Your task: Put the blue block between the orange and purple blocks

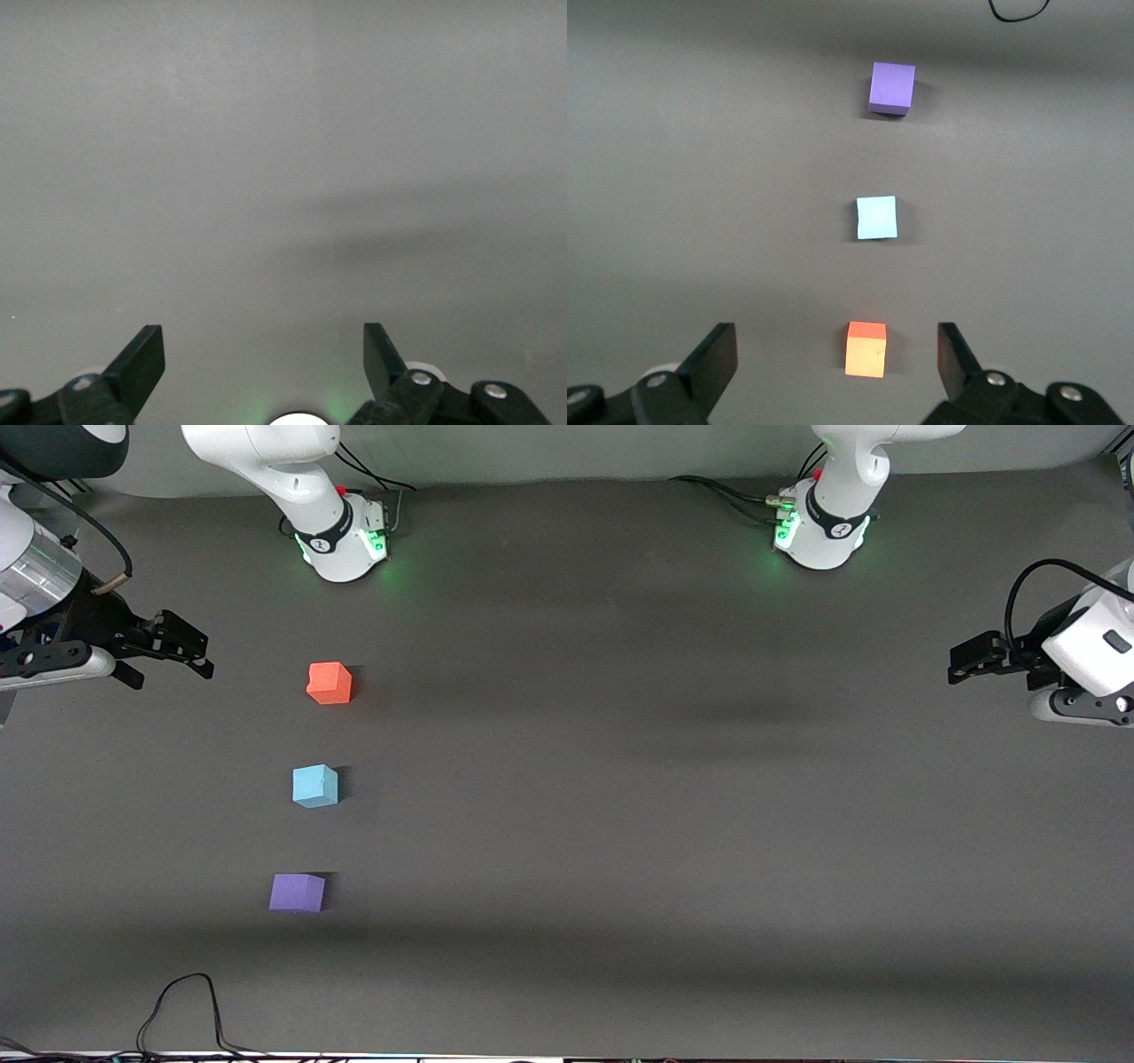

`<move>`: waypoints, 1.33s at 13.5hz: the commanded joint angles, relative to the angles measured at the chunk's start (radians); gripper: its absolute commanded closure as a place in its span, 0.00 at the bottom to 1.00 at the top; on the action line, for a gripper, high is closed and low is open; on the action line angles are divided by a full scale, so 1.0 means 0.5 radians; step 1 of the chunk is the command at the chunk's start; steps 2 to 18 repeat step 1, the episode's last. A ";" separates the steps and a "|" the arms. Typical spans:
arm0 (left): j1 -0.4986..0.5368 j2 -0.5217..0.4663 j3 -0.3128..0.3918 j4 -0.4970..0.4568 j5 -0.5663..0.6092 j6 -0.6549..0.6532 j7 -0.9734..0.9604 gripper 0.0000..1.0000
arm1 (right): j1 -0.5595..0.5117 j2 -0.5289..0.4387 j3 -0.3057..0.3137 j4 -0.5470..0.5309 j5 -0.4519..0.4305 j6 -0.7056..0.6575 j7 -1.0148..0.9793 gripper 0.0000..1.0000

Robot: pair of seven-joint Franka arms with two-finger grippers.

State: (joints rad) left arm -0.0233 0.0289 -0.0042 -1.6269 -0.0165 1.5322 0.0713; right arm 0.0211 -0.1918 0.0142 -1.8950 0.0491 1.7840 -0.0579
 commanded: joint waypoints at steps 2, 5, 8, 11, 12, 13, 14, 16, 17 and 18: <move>-0.012 -0.015 0.012 -0.014 -0.016 0.025 0.026 0.00 | -0.027 -0.022 0.024 -0.005 -0.052 -0.015 0.033 0.00; -0.012 -0.015 0.012 -0.014 -0.016 0.025 0.026 0.00 | -0.027 -0.022 0.024 -0.005 -0.052 -0.015 0.033 0.00; -0.012 -0.015 0.012 -0.014 -0.016 0.025 0.026 0.00 | -0.027 -0.022 0.024 -0.005 -0.052 -0.015 0.033 0.00; -0.012 -0.015 0.012 -0.014 -0.016 0.025 0.026 0.00 | -0.027 -0.022 0.024 -0.005 -0.052 -0.015 0.033 0.00; -0.012 -0.015 0.012 -0.014 -0.016 0.025 0.026 0.00 | -0.027 -0.022 0.024 -0.005 -0.052 -0.015 0.033 0.00; -0.012 -0.015 0.012 -0.014 -0.016 0.025 0.026 0.00 | -0.027 -0.022 0.024 -0.005 -0.052 -0.015 0.033 0.00; -0.012 -0.015 0.012 -0.014 -0.016 0.025 0.026 0.00 | -0.027 -0.022 0.024 -0.005 -0.052 -0.015 0.033 0.00; -0.012 -0.015 0.012 -0.014 -0.016 0.025 0.026 0.00 | -0.027 -0.022 0.024 -0.005 -0.052 -0.015 0.033 0.00; -0.012 -0.015 0.012 -0.014 -0.016 0.025 0.026 0.00 | -0.027 -0.022 0.024 -0.005 -0.052 -0.015 0.033 0.00; -0.012 -0.015 0.012 -0.014 -0.016 0.025 0.026 0.00 | -0.027 -0.022 0.024 -0.005 -0.052 -0.015 0.033 0.00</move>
